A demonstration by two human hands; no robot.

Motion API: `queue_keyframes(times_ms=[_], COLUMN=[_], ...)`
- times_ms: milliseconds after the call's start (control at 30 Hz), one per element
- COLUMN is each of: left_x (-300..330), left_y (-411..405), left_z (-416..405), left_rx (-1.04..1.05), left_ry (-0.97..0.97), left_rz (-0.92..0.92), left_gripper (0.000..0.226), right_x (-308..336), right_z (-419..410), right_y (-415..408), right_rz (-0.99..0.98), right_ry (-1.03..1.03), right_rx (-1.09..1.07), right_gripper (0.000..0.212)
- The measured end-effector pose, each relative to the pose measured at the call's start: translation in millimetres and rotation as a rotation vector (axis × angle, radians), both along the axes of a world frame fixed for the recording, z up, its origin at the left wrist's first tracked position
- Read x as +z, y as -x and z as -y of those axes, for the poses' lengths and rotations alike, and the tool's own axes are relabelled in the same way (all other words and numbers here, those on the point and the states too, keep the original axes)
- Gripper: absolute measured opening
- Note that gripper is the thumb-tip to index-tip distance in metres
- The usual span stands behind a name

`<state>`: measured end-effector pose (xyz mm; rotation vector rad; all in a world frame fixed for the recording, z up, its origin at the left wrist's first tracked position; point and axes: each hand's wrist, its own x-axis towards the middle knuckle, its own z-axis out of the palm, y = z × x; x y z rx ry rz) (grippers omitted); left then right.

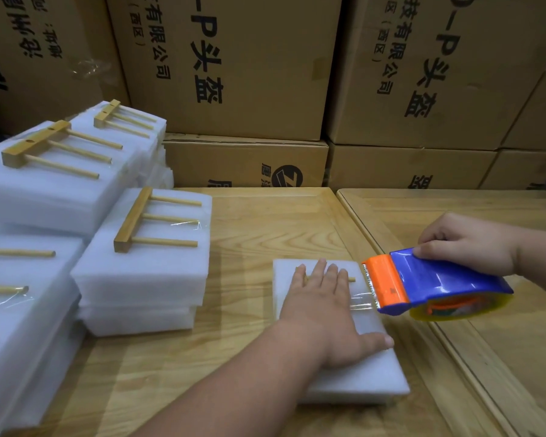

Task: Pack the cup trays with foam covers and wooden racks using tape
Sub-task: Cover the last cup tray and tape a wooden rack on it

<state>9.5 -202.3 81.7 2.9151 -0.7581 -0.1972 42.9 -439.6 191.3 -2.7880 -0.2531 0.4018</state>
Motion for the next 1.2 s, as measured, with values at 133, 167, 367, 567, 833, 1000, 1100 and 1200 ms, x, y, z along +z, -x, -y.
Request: queue_keyframes(times_ms=[133,167,367,567,833,1000,1100,1200], left_x=[-8,-8,-8,-8,-13,-10,-10,-11], left_y=[1,1,0,1,1,2,1,2], left_z=[3,3,2,0,0,-3,-5,-2], left_rx=[-0.010,-0.011,-0.016,-0.022,-0.037,-0.130,-0.144,-0.137], left_ry=[-0.077,-0.083,-0.078,-0.094,-0.090,-0.068,-0.052,-0.073], left_rz=[0.021,0.020,0.012,0.002,0.025,0.007,-0.008,0.002], left_gripper=[0.112,0.112,0.111,0.110,0.100,0.065,0.060,0.061], right_x=[-14,-16,-25,-34,-33,-28,-26,-23], right_z=[4,5,17,51,78,60,38,10], right_y=[-3,-4,-9,0,12,-1,-11,-19], right_rz=[0.031,0.039,-0.042,-0.042,-0.032,-0.058,-0.112,-0.164], right_ry=[0.067,0.051,-0.098,-0.134,0.005,0.203,0.335,0.482], right_rx=[0.019,0.026,0.035,-0.003,-0.031,-0.030,-0.026,-0.034], right_gripper=[0.044,0.045,0.046,0.065,0.072,0.072,0.069,0.063])
